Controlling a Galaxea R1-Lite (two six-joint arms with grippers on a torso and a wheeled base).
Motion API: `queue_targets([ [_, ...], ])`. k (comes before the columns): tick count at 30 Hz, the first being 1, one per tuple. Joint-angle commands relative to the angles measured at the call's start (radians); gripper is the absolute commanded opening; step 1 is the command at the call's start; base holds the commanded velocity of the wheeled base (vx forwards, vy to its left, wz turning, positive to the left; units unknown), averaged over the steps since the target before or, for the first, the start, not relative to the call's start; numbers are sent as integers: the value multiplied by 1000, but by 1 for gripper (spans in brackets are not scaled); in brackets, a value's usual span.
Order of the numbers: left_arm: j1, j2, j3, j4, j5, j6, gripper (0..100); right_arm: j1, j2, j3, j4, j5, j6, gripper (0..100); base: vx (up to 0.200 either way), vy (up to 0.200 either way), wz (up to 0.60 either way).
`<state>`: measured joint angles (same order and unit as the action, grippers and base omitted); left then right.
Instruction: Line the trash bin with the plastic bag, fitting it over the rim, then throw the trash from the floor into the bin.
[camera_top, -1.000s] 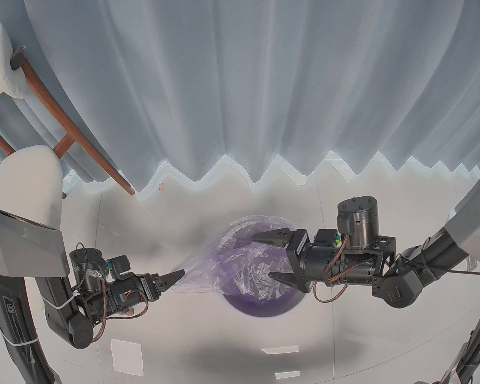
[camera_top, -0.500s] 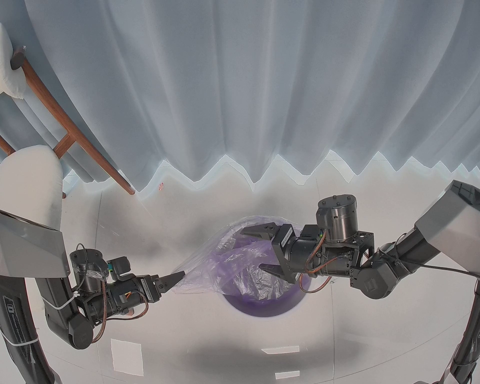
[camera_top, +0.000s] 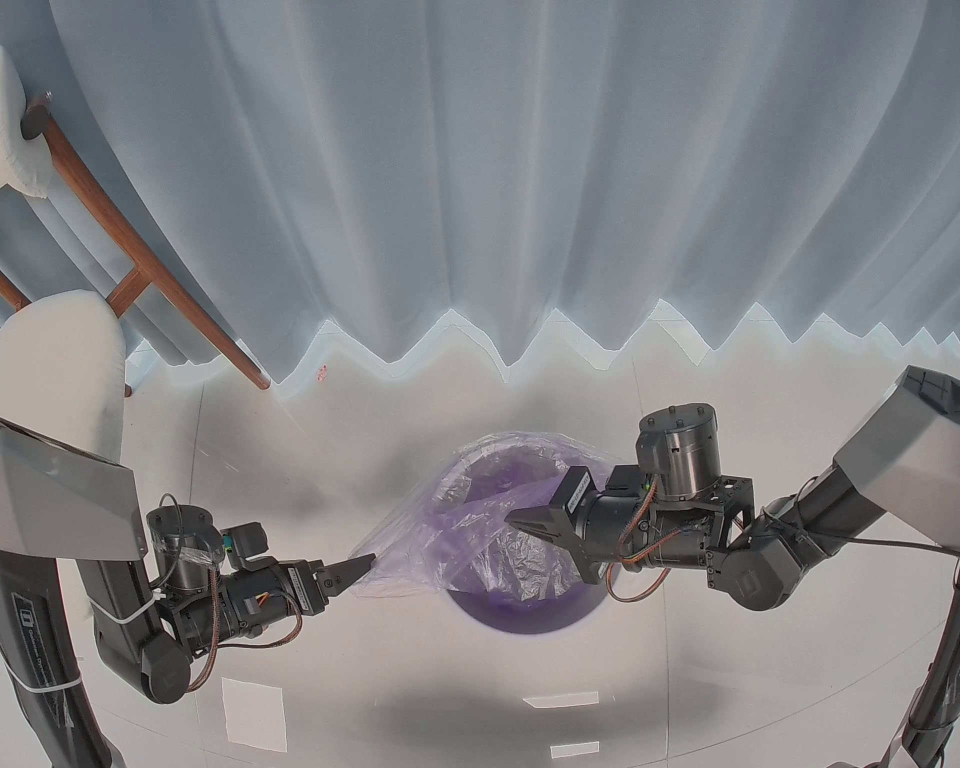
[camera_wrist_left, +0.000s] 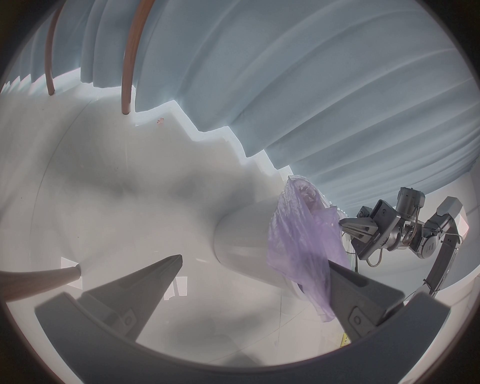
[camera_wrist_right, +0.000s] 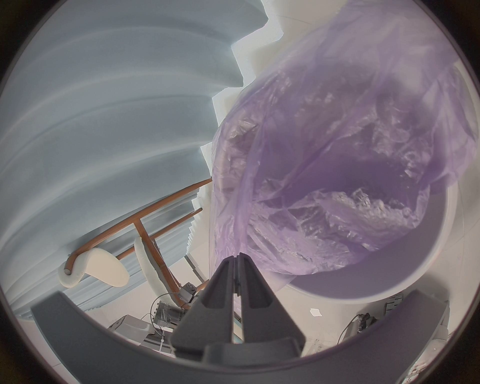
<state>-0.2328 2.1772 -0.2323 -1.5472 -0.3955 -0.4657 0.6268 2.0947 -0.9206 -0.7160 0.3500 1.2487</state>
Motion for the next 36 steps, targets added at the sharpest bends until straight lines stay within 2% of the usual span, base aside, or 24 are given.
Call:
queue_targets([
  [1,-3,1,2,-1,1,-1,100,17,-28,72,-2,-14,-34,0,0,0,0],
  [7,-3,7,2,-1,3,-1,100,73,-74,212,-8,-106,-127,0,0,0,0],
  [12,6,15,7,1,0,-1,100,129,-120,332,-10,-112,-178,0,0,0,0],
  [14,7,52,8,1,0,7,100,174,-133,396,-10,-114,-229,0,0,0,0],
  [20,20,167,7,1,12,139,100,228,-74,473,-11,-158,-419,0,0,0,0],
  [22,24,173,7,1,12,145,100,241,-44,470,-13,-186,-440,0,0,0,0],
  [28,35,184,-2,1,11,147,100,268,105,456,-60,-335,-496,0,0,0,0],
  [32,47,216,-32,1,11,148,100,263,174,454,-157,-384,-534,0,0,0,0],
  [36,66,237,-55,1,11,147,100,238,226,434,-188,-447,-568,0,0,0,0],
])
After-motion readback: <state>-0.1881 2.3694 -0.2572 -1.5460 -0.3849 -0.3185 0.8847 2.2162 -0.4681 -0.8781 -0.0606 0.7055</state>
